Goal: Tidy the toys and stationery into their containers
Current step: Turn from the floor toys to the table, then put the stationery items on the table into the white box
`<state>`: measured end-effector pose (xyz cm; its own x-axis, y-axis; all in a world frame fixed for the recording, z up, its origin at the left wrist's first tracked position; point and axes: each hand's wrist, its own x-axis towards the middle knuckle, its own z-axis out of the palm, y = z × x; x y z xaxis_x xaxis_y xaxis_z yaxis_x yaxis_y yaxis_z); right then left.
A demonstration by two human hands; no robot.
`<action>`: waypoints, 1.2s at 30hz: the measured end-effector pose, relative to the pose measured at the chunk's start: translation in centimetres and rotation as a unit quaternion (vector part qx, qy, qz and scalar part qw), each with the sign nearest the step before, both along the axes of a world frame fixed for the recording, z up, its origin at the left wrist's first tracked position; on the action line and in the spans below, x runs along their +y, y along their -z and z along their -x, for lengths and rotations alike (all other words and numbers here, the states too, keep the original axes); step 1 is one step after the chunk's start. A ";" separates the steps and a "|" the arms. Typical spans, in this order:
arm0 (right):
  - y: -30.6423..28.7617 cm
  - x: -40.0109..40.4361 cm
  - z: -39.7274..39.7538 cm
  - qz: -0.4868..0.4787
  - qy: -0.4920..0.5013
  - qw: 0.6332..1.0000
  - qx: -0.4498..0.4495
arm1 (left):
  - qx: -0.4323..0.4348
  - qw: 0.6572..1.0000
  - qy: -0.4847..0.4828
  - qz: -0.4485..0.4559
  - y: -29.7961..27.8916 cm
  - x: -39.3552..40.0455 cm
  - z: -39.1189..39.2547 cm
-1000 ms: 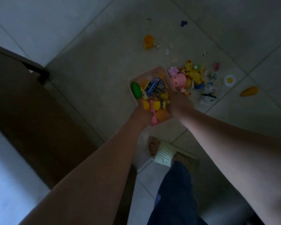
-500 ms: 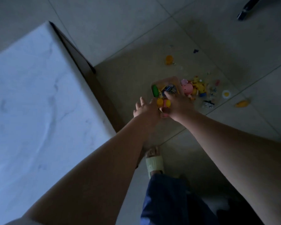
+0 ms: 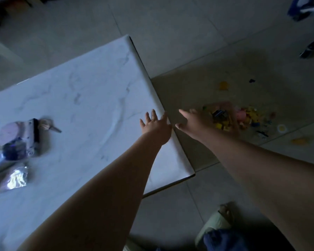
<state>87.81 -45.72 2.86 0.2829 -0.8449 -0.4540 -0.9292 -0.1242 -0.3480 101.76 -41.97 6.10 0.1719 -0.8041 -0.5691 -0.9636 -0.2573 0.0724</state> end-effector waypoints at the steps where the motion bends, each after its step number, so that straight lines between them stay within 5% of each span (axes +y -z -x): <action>1: -0.3 0.3 -1.6 -0.012 -0.005 1.000 -0.005 | -0.007 1.000 -0.007 -0.003 -0.4 0.6 -1.8; 9: -3.4 7.2 -21.3 0.003 -0.089 0.993 0.073 | -0.039 0.992 -0.115 -0.020 -3.6 10.6 -22.0; 20: -5.4 18.2 -49.2 0.029 -0.186 0.980 0.059 | -0.062 0.965 -0.255 -0.018 -6.3 26.7 -50.8; 28: -4.7 20.4 -60.1 0.044 -0.211 0.976 0.032 | -0.048 0.954 -0.295 -0.017 -4.5 31.0 -60.9; 36: -3.0 17.6 -69.8 0.040 -0.226 0.973 0.010 | -0.034 0.958 -0.284 -0.003 -2.4 26.8 -68.3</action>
<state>157.62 -28.16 5.83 0.6255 -0.6695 -0.4007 -0.7801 -0.5475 -0.3029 170.11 -15.22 8.45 0.6173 -0.5667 -0.5456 -0.6712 -0.7412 0.0105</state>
